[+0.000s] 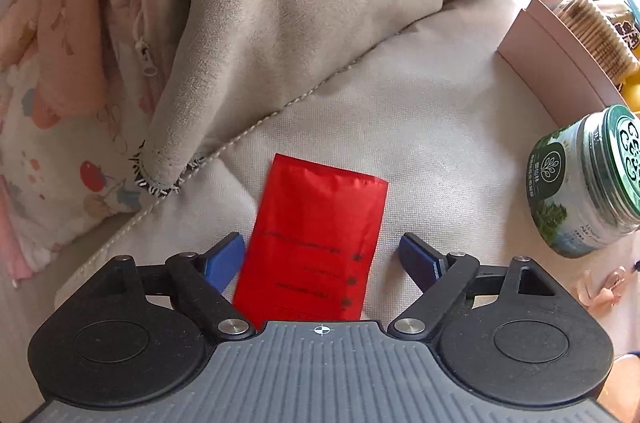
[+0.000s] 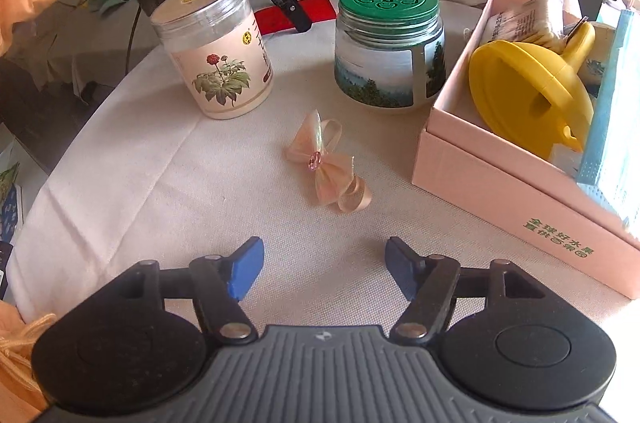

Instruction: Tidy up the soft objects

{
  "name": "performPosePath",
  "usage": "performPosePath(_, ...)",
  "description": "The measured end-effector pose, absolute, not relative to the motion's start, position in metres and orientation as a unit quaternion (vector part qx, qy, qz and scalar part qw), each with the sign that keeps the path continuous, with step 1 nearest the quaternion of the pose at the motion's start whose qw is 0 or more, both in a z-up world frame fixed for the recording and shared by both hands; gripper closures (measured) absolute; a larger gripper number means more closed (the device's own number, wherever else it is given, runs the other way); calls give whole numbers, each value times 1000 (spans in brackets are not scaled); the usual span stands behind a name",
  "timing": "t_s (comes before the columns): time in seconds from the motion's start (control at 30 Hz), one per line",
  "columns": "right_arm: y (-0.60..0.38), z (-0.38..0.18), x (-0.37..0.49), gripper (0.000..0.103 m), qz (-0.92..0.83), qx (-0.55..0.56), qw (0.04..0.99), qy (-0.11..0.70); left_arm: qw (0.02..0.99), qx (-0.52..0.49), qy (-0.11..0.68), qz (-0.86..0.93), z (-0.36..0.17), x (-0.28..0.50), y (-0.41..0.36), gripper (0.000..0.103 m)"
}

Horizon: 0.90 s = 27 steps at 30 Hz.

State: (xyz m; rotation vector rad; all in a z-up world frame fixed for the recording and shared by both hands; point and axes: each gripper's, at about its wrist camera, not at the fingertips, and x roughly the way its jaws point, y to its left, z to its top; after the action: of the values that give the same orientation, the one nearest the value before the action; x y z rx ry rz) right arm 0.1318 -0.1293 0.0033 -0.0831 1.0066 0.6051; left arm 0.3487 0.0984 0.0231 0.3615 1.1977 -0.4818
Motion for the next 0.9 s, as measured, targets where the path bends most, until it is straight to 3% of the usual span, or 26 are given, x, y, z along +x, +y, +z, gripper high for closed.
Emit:
performPosePath(0.1, -126, 3, 132, 20, 288, -32, 833, 471, 783, 162, 559, -218, 24, 351, 97, 13)
performPosePath(0.27, -126, 1, 130, 18, 288, -24, 837, 464, 790, 162, 547, -224, 22, 347, 99, 16)
performPosePath(0.33, -128, 1, 129, 18, 289, -15, 837, 464, 795, 160, 539, -227, 23, 344, 102, 22)
performPosePath(0.37, -129, 1, 130, 18, 289, -10, 837, 465, 800, 157, 533, -228, 24, 343, 104, 35)
performPosePath(0.4, -130, 1, 130, 18, 289, -6, 837, 465, 803, 154, 529, -229, 25, 343, 106, 39)
performPosePath(0.6, -133, 1, 129, 18, 285, 0, 839, 465, 824, 146, 493, -239, 26, 330, 115, 41)
performPosePath(0.63, -132, 1, 128, 18, 284, 0, 839, 464, 826, 144, 488, -243, 27, 328, 116, 45)
performPosePath(0.67, -132, 1, 128, 18, 283, 0, 839, 464, 827, 141, 481, -254, 27, 325, 117, 60)
performPosePath(0.83, -129, 2, 129, 18, 280, -4, 839, 467, 833, 162, 463, -258, 30, 318, 106, 70)
performPosePath(0.9, -128, 1, 129, 18, 279, -5, 839, 467, 835, 158, 457, -264, 31, 316, 104, 81)
